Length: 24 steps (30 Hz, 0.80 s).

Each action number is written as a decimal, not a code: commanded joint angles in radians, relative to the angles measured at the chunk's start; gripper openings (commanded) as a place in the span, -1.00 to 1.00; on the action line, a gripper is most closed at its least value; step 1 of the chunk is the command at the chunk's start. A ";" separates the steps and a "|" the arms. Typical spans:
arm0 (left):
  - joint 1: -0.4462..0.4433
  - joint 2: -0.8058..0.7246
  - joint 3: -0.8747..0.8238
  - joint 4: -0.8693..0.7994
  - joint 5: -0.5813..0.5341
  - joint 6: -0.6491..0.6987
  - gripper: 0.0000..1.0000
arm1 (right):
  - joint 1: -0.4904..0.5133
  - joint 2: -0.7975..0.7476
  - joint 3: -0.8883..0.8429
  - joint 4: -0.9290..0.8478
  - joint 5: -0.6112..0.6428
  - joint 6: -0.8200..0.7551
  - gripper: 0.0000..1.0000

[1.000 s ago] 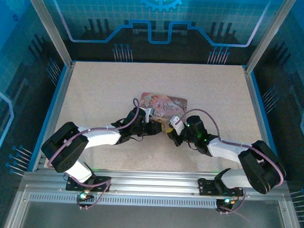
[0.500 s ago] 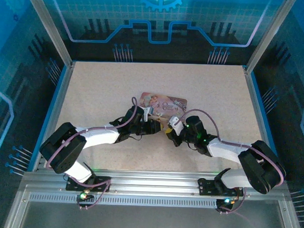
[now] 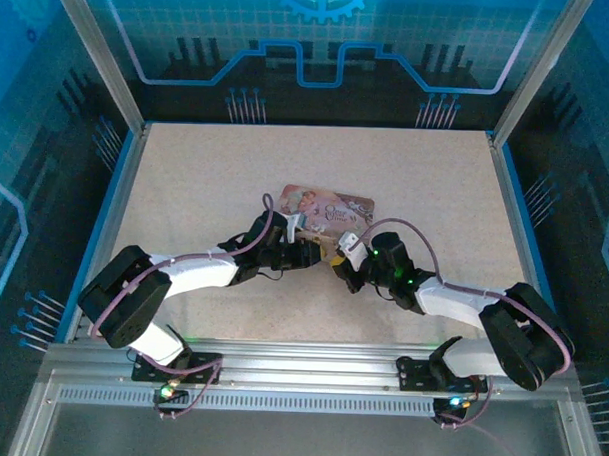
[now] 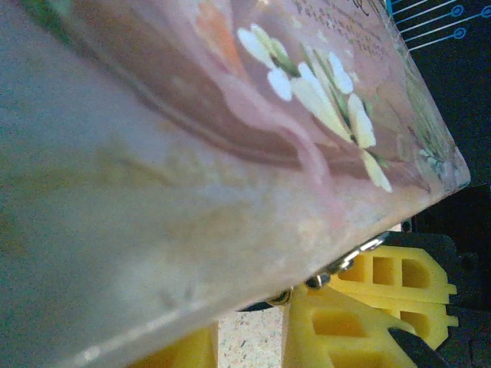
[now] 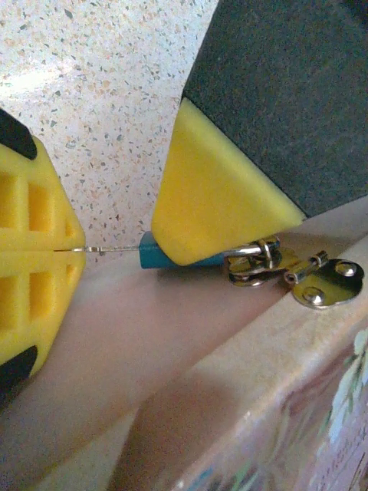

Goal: Unlock the padlock with the key

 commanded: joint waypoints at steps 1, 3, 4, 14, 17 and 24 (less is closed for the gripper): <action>0.010 -0.031 0.044 0.032 0.041 -0.013 -0.55 | 0.010 0.014 0.011 0.032 0.005 0.005 -1.00; 0.010 -0.030 0.045 0.031 0.041 -0.013 -0.55 | 0.010 0.011 0.006 0.047 -0.002 0.004 -1.00; 0.010 -0.030 0.046 0.030 0.041 -0.013 -0.55 | 0.010 0.008 0.005 0.050 -0.006 0.005 -1.00; 0.010 -0.030 0.050 0.022 0.046 -0.013 -0.55 | 0.011 0.007 -0.003 0.089 -0.012 0.014 -1.00; 0.011 -0.030 0.051 0.021 0.050 -0.013 -0.55 | 0.011 0.017 0.003 0.098 -0.013 0.009 -1.00; 0.010 -0.032 0.055 0.019 0.061 -0.014 -0.55 | 0.011 0.048 0.016 0.132 -0.010 0.003 -1.00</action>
